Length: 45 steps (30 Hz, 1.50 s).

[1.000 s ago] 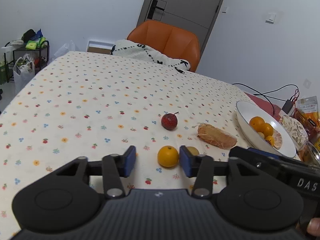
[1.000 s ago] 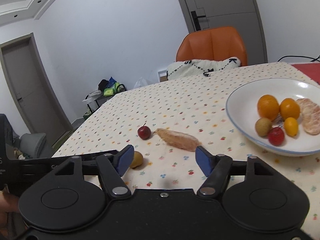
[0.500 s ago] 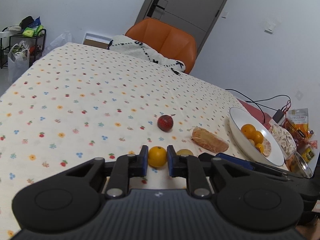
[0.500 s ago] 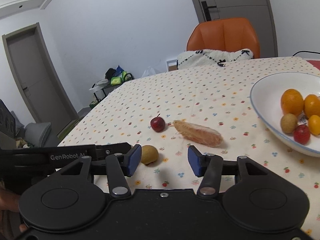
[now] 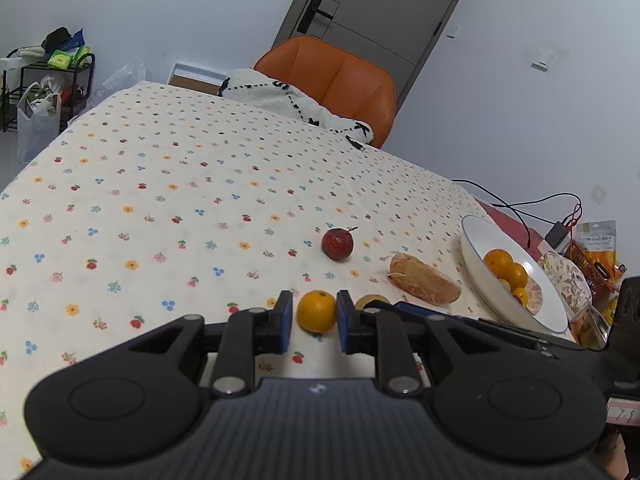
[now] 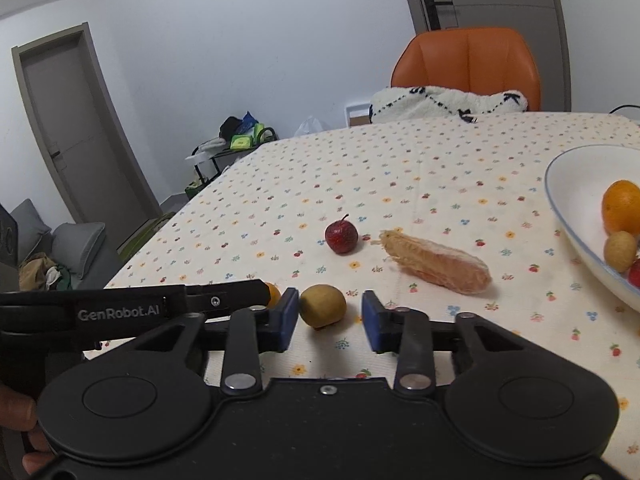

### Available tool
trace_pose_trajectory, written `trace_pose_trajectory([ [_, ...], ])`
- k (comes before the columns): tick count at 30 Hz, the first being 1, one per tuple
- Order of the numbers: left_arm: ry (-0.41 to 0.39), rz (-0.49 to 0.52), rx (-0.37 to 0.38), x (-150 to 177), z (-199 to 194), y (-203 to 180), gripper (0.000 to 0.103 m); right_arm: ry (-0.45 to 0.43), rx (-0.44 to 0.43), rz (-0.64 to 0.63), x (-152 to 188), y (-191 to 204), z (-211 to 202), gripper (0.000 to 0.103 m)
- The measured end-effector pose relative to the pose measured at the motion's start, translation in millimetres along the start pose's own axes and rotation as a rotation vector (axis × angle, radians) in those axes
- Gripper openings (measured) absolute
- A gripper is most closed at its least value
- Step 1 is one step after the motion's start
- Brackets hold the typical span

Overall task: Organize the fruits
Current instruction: 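Grasp a small orange with the left tool while the right tool grasps the green-brown fruit, then carry the orange and green-brown fruit over the white plate with both tools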

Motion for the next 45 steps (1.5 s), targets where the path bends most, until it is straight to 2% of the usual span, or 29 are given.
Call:
trace_pose_trajectory([
  [4, 0.026, 0.000, 0.009, 1.9, 5.2, -3.3, 0.027, 0.001, -0.018, 0.005, -0.3, 0.3, -0.4, 0.024],
  [9, 0.021, 0.058, -0.035, 3.7, 8.7, -12.2, 0.026, -0.028, -0.006, 0.016, -3.0, -5.1, -9.7, 0.024],
  [10, 0.022, 0.062, -0.044, 3.3, 8.6, -12.7, 0.024, -0.035, -0.001, 0.013, -3.4, -6.2, -11.8, 0.024],
  [20, -0.001, 0.108, -0.045, -5.1, 2.6, -31.5, 0.022, -0.088, 0.018, 0.031, -6.8, -19.7, -29.9, 0.024],
  [35, -0.003, 0.206, 0.052, 3.1, 8.6, -104.3, 0.022, -0.201, 0.102, 0.089, -9.2, -62.8, -86.5, 0.024],
  [45, -0.021, 0.259, 0.110, -3.6, 19.5, -147.5, 0.022, -0.262, 0.167, 0.117, -12.6, -92.6, -120.1, 0.024],
])
Point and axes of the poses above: each gripper's, at about its wrist camera, not at the fingertips, and z roughly the way its jaws point, y to its left, x to its underside, the point moved 6 cm from there along z, roughly the way its jaws point, and after that the axes turned 5 degrees about z, right-handed, at the moved point
